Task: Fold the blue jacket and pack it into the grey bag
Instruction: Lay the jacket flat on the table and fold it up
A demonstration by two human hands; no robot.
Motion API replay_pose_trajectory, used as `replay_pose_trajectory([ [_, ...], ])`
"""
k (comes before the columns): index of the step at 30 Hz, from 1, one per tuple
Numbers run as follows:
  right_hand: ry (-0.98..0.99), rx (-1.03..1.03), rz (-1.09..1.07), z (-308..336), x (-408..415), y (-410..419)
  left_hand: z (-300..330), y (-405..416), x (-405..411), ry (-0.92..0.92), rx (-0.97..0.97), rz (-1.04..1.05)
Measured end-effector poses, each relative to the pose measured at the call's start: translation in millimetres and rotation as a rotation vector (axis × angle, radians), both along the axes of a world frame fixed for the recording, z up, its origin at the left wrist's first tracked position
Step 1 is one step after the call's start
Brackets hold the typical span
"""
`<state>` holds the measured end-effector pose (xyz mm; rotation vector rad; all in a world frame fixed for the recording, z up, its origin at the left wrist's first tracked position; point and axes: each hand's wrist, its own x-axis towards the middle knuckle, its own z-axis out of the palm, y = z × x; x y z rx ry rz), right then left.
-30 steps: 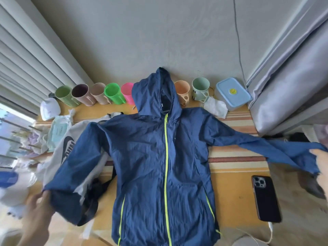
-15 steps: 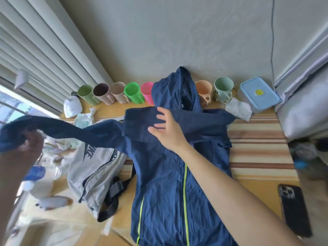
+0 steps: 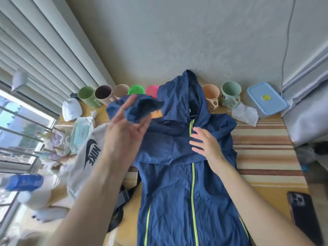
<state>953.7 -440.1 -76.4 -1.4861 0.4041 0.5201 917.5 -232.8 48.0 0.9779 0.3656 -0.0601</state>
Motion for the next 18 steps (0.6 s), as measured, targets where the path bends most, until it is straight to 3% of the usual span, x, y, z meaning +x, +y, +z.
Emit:
replay_pose_trajectory([
  [1, 0.116, 0.212, -0.081, 11, 0, -10, 28, -25, -2, 0.014, -0.032, -0.017],
  [2, 0.199, 0.367, -0.132, 19, 0, -25, 23, -56, -14, 0.089, 0.025, -0.175],
  [3, 0.245, 0.444, -0.167, 22, 0, -40, 5, -74, -20, 0.139, 0.049, -0.405],
  [5, 0.27, 0.423, -0.225, 16, 1, -73, -33, -76, -25, 0.189, 0.344, -0.691],
  [7, 0.304, 0.284, -0.31, 2, 1, -99, -72, -58, -33, 0.187, 0.789, -0.74],
  [9, 0.345, 0.152, -0.302, -14, 0, -115, -106, -34, -39, 0.117, 1.204, -0.592],
  [12, 0.312, -0.096, -0.099, -28, -8, -117, -150, 19, -31, -0.018, 1.709, -0.504],
  [15, 0.072, -0.483, 0.267, -45, -24, -101, -165, 43, -25, 0.032, 1.932, -0.718],
  [18, -0.331, -1.001, 0.728, -69, -45, -85, -177, 54, -21, 0.151, 1.924, -0.885],
])
